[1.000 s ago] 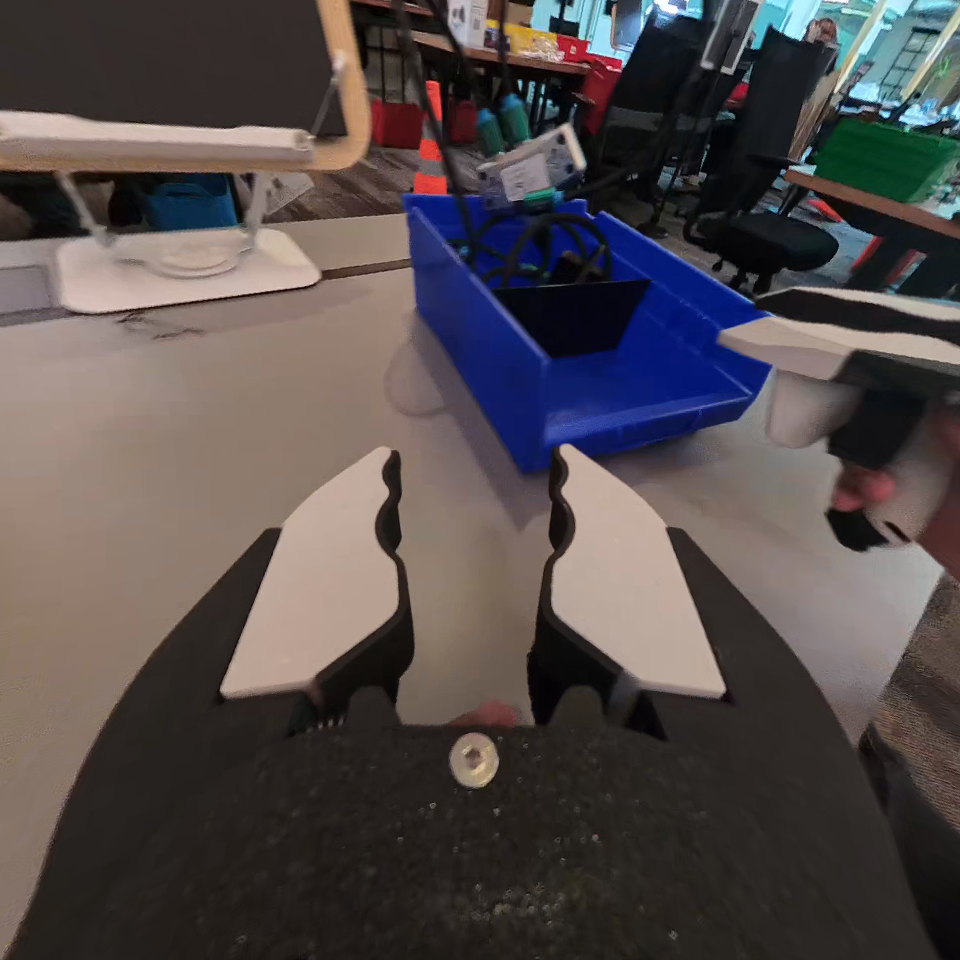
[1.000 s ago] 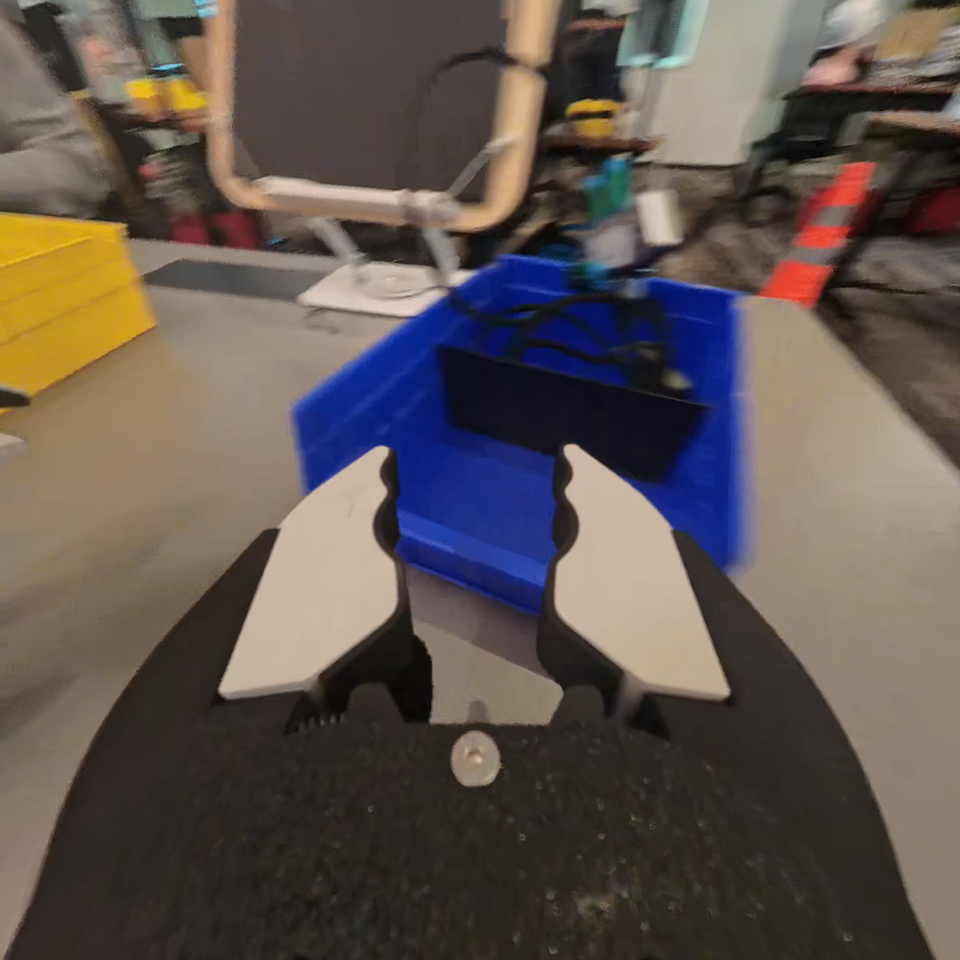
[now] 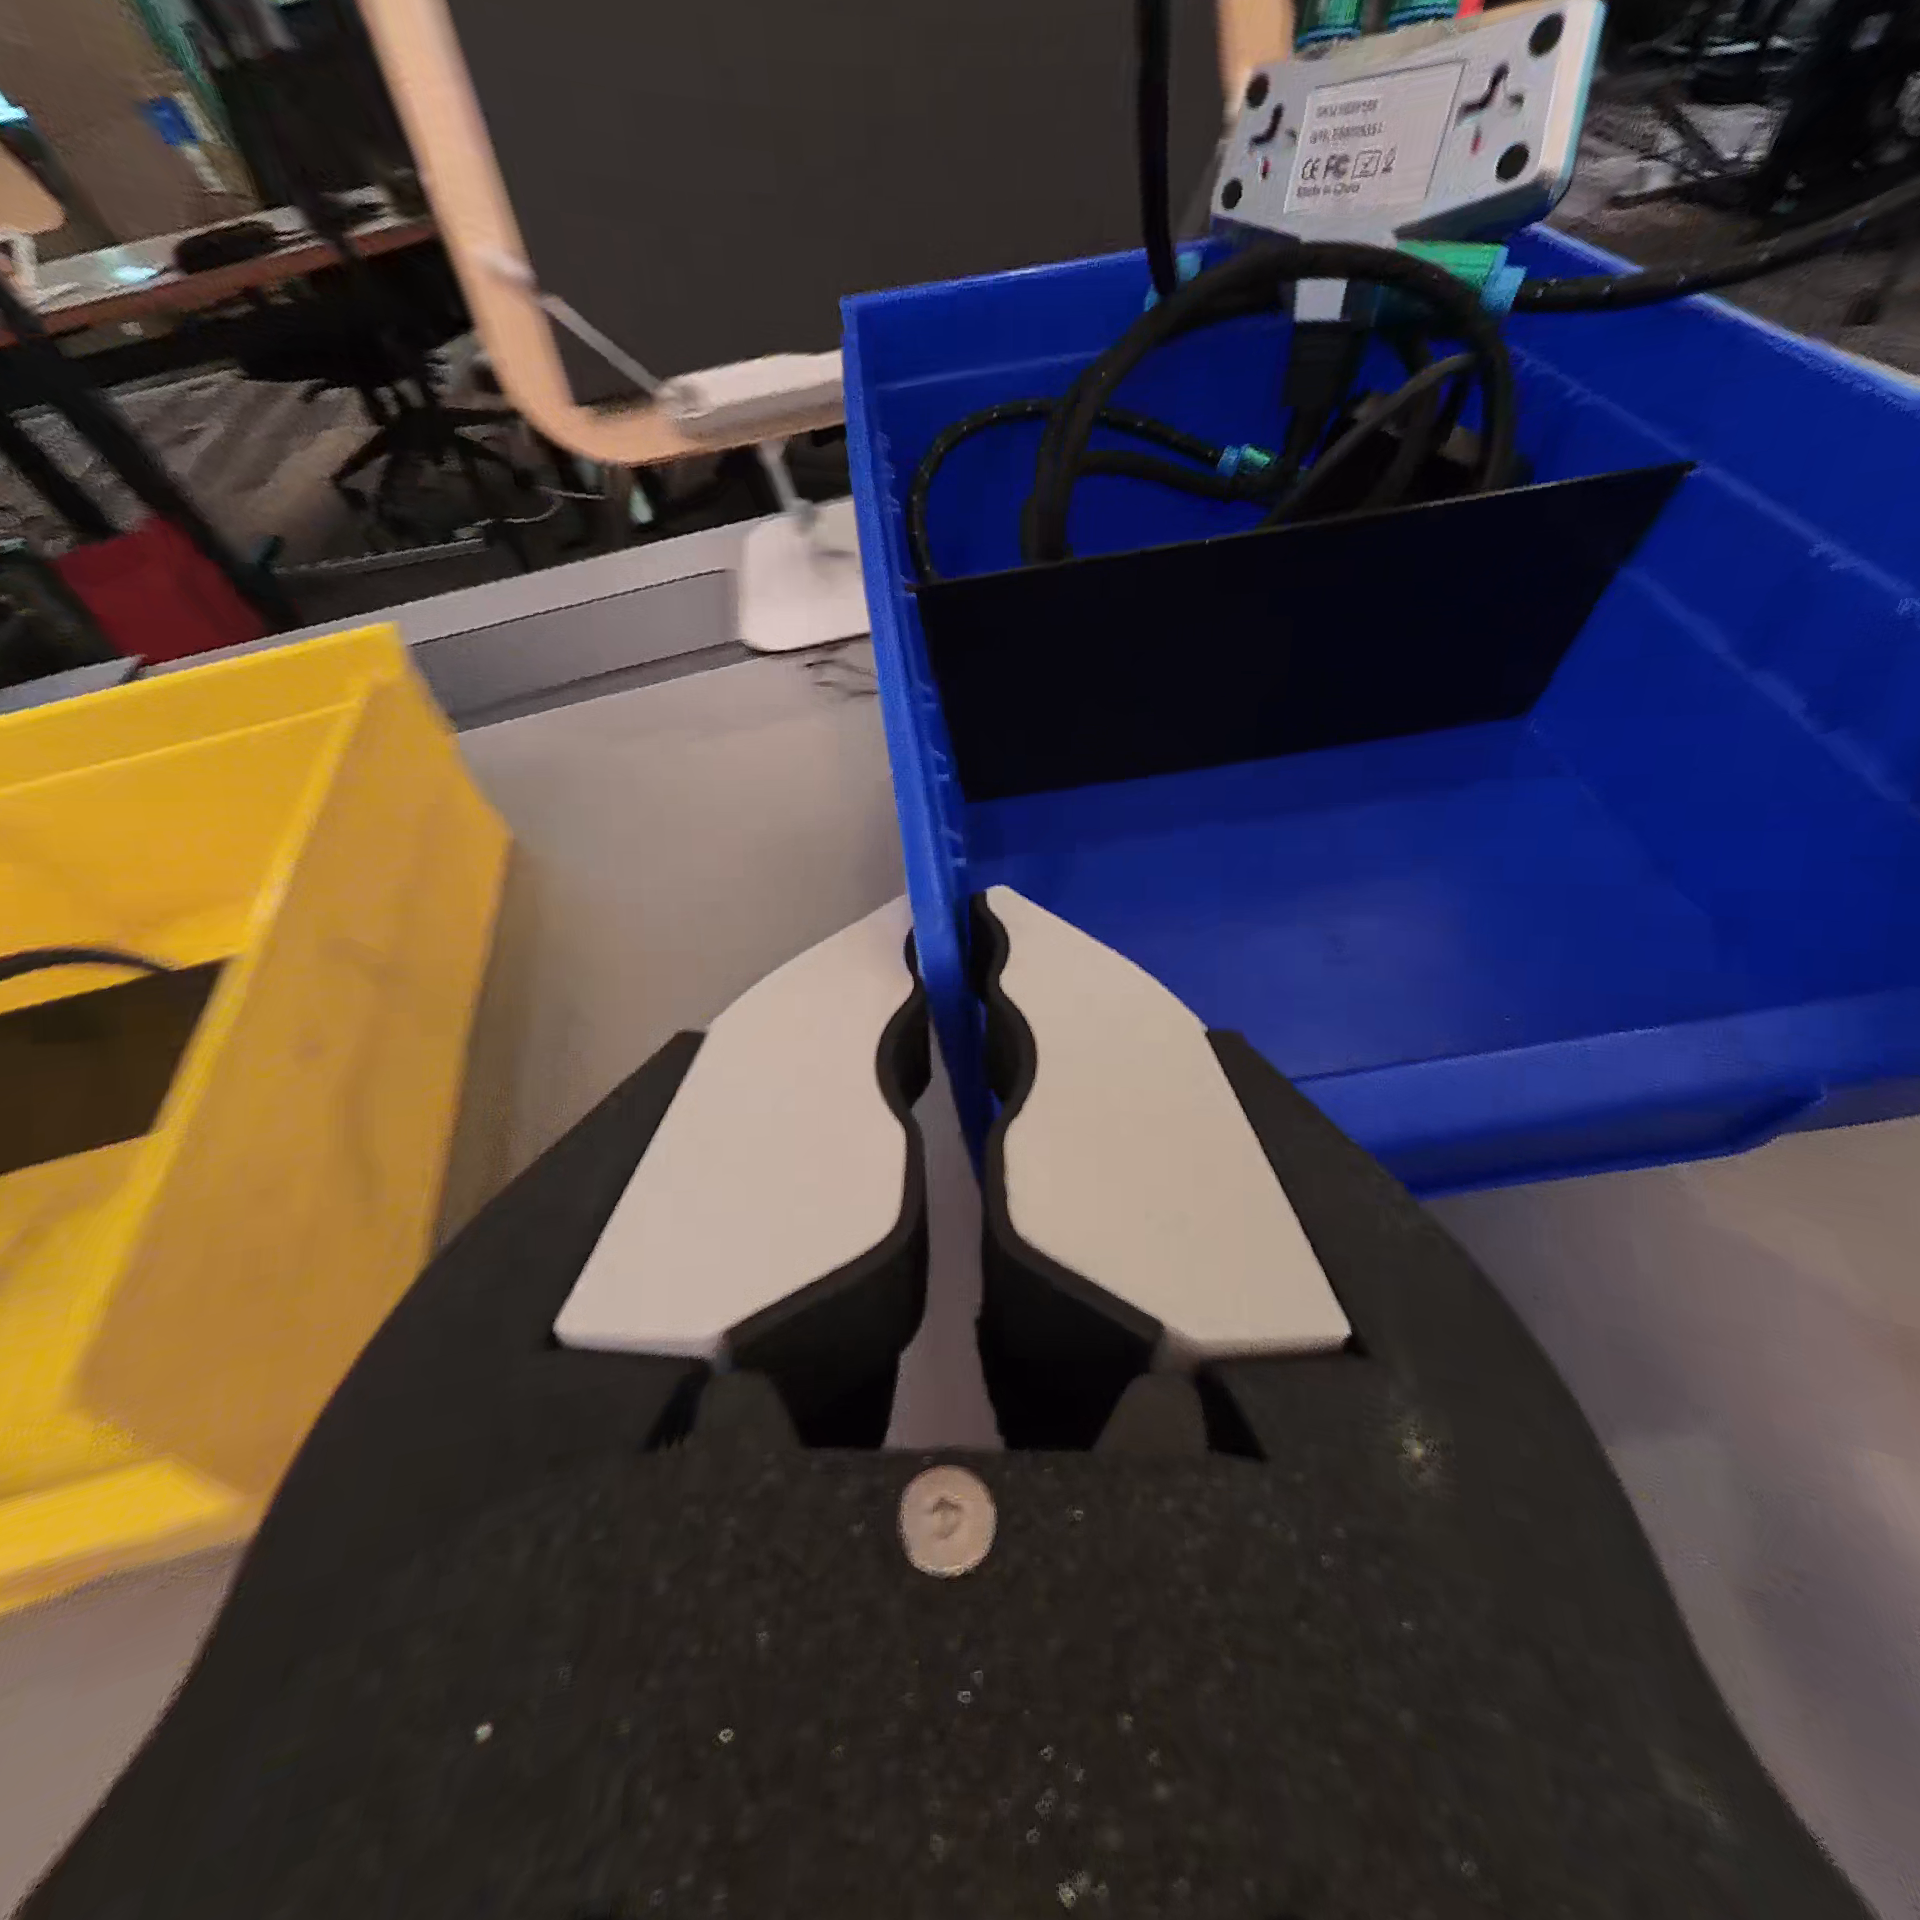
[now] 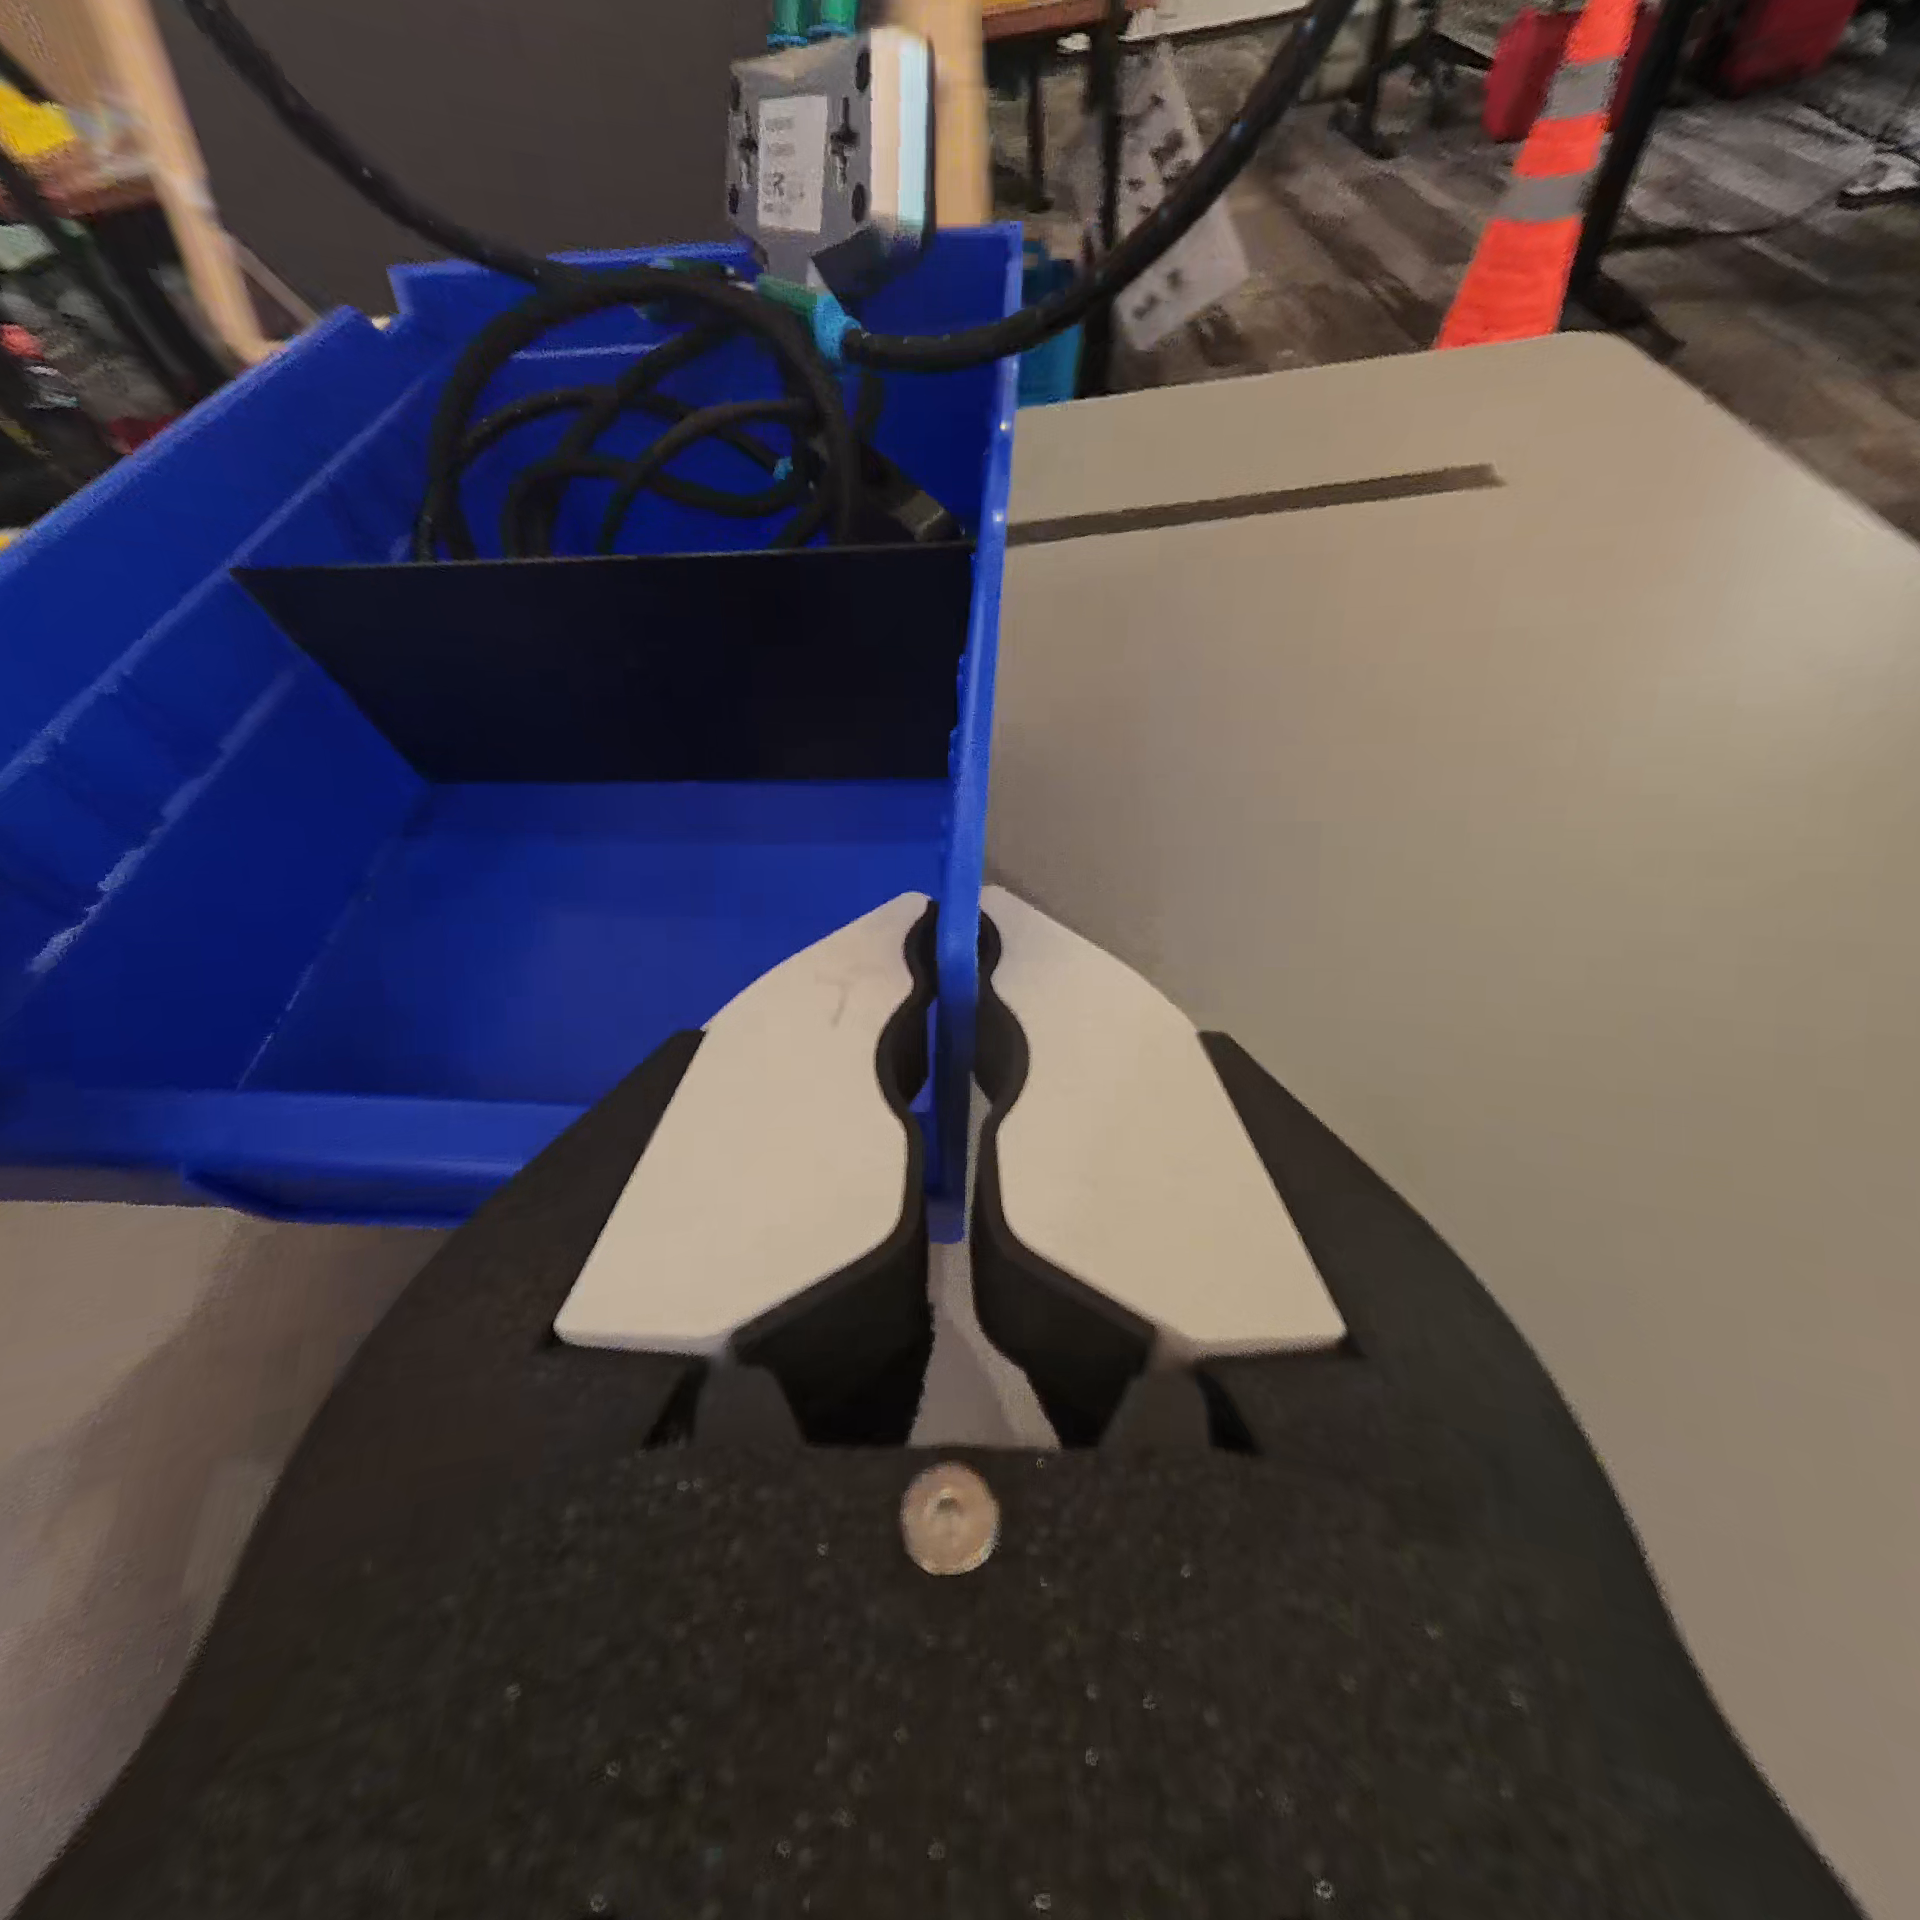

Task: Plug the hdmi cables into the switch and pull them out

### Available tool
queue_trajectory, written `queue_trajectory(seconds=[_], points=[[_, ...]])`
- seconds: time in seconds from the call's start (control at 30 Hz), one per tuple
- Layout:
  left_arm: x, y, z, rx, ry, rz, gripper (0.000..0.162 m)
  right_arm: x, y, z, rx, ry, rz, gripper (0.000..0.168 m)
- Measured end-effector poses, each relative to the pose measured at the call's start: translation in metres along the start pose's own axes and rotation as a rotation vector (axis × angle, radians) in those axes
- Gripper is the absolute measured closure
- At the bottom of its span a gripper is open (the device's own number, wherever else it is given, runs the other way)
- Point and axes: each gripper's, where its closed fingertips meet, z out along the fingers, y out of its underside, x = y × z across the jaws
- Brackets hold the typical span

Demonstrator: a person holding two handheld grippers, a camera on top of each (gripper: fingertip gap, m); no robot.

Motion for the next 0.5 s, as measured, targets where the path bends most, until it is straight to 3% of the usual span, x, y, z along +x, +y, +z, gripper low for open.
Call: queue_trajectory(seconds=[0.23, 0.37, 0.5], points=[[-0.097, 0.04, -0.029, -0.062, -0.108, -0.052, 0.159, -0.11, 0.018, 0.005, -0.01, -0.11, -0.055, 0.166], [-0.112, 0.07, -0.009, -0.135, -0.073, -0.048, 0.158, -0.126, 0.047, 0.021, -0.047, -0.119, -0.05, 0.165], [-0.113, 0.089, 0.002, -0.154, 0.02, -0.134, 0.157, -0.132, 0.06, 0.031, -0.01, -0.135, -0.185, 0.163]])
